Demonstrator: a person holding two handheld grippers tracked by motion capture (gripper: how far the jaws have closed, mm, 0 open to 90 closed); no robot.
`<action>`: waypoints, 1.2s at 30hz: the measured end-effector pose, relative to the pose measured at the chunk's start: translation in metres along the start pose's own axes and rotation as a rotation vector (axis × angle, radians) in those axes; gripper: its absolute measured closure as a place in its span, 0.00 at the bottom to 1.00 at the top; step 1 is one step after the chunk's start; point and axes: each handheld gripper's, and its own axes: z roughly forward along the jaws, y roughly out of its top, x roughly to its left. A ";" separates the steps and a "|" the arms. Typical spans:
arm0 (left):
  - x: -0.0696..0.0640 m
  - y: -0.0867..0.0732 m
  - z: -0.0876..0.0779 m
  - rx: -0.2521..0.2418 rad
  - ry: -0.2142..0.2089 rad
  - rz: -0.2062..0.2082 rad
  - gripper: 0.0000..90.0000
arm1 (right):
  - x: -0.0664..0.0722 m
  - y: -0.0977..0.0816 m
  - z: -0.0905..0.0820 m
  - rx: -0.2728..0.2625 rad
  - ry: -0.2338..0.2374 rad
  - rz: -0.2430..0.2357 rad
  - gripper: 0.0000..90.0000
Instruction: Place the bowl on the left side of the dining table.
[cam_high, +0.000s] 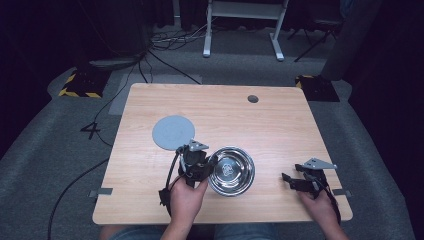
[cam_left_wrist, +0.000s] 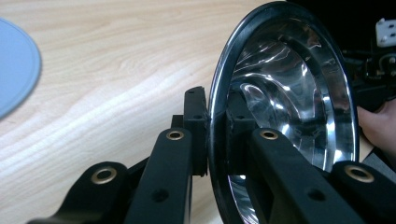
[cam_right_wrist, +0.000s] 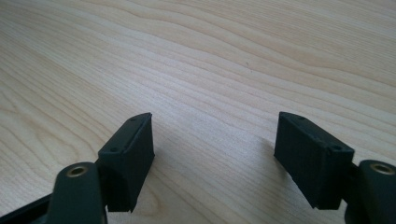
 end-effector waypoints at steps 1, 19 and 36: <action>0.001 0.001 -0.002 -0.009 0.000 0.003 0.92 | 0.000 0.000 0.000 0.001 0.000 0.001 0.31; 0.031 0.029 -0.012 -0.033 0.082 -0.007 0.92 | 0.000 0.000 0.000 0.000 -0.002 0.002 0.31; 0.082 0.068 -0.023 -0.099 0.121 -0.040 0.92 | 0.000 0.000 0.000 0.002 -0.008 0.004 0.30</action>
